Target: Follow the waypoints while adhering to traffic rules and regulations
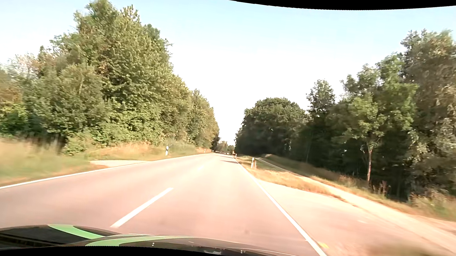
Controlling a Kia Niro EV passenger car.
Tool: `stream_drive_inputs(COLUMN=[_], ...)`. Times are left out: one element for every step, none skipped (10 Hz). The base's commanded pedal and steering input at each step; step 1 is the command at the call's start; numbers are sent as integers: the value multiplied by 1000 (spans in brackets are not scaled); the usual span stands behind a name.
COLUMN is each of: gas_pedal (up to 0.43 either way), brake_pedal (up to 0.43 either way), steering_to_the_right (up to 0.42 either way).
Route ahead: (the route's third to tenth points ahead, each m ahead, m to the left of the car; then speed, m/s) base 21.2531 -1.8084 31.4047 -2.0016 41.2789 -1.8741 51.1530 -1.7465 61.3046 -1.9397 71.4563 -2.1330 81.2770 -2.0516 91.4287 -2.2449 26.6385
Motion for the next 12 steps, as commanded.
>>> stream_drive_inputs(gas_pedal=[248, 240, 228, 228, 228, 228, 228, 228, 228, 228, 228, 228], brake_pedal=[0, 0, 0, 0, 0, 0, 0, 0, 0, 0, 0, 0], steering_to_the_right=[1, 1, 1, 1, 1, 1, 1, 1, 0, 0, 0, 0])
